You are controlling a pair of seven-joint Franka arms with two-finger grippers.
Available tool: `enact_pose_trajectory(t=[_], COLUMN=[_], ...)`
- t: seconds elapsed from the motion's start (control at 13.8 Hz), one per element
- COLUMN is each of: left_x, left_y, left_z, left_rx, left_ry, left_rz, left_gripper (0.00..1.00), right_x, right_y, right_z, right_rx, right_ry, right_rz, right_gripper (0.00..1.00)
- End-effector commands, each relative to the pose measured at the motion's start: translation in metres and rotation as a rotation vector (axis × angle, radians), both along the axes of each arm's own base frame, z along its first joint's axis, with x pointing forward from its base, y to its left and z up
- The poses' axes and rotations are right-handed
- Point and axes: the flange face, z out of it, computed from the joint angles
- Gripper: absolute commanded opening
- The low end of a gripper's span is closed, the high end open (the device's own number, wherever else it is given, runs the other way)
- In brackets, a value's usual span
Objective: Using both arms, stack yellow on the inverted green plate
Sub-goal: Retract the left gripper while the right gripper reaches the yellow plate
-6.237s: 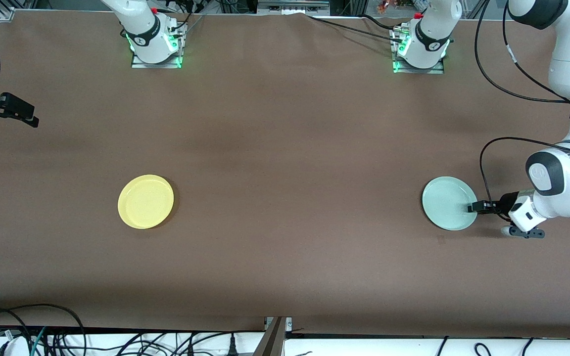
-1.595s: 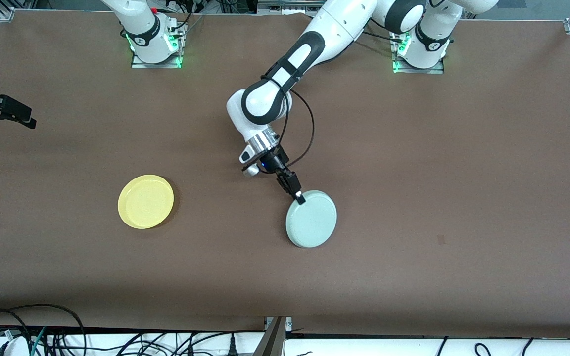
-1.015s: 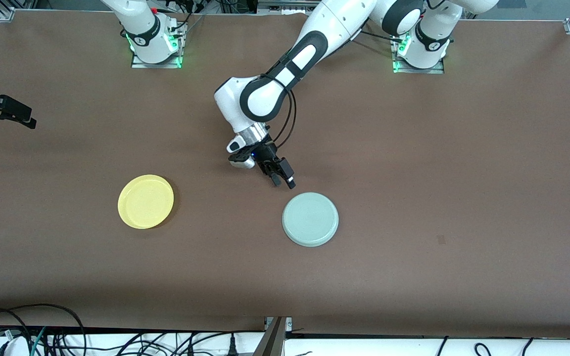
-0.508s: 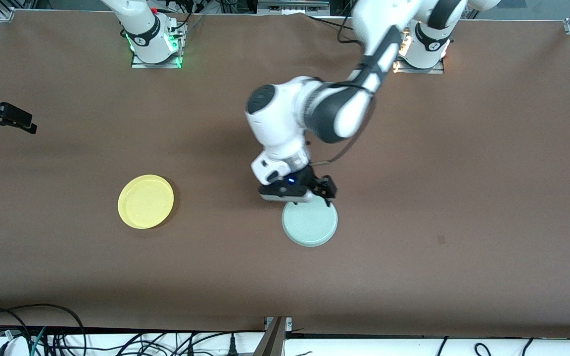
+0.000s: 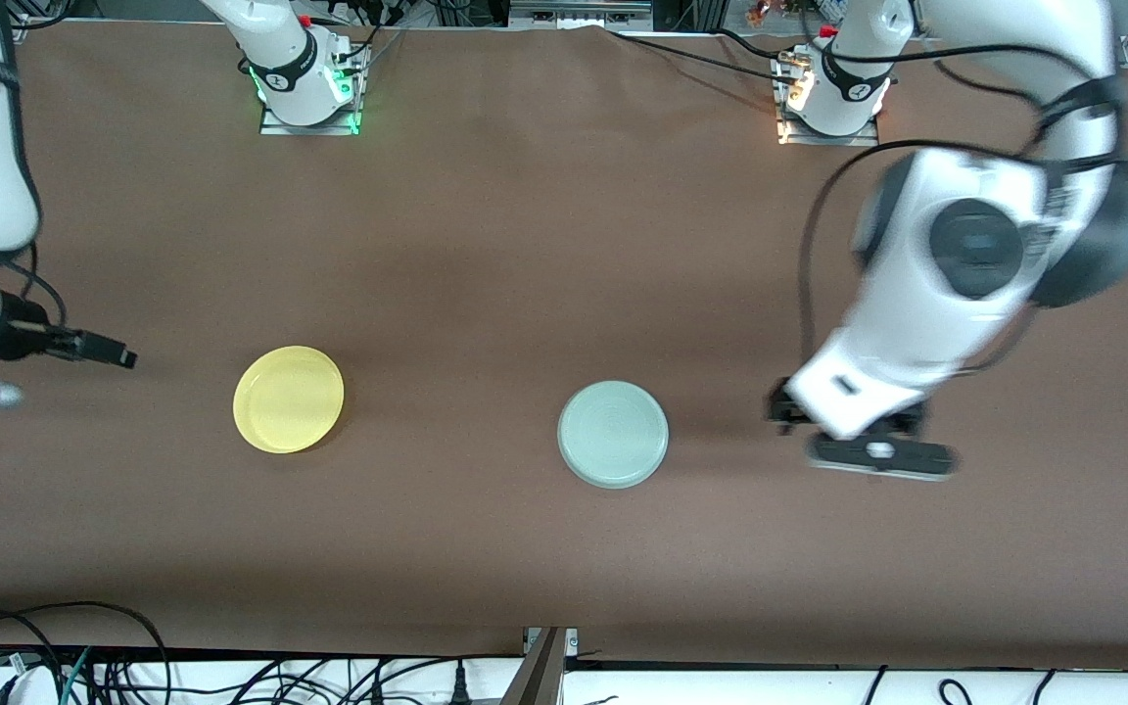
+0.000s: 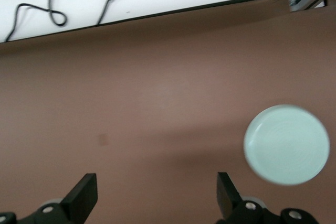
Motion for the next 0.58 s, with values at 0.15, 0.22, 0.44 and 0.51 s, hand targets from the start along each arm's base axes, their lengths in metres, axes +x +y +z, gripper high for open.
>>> enact_pose_trajectory(t=[0.15, 0.22, 0.44, 0.51], left_x=[-0.048, -0.057, -0.077, -0.078], left_y=[0.117, 0.138, 0.169, 0.184], left_z=[0.046, 0.052, 0.064, 0.057], left_rx=[-0.055, -0.086, -0.108, -0.107], left_ry=[0.081, 0.101, 0.138, 0.149], left_rz=[0.064, 0.099, 0.128, 0.11], left_gripper=[1.0, 1.0, 1.0, 1.0], right_x=[-0.005, -0.009, -0.034, -0.036], right_y=[0.011, 0.015, 0.039, 0.041], right_z=[-0.091, -0.114, -0.161, -0.163], right_rx=[0.082, 0.073, 0.039, 0.036], right_ry=[0.031, 0.037, 0.001, -0.007], right_rz=[-0.135, -0.134, -0.071, -0.072], right_gripper=[0.9, 0.9, 0.8, 0.77])
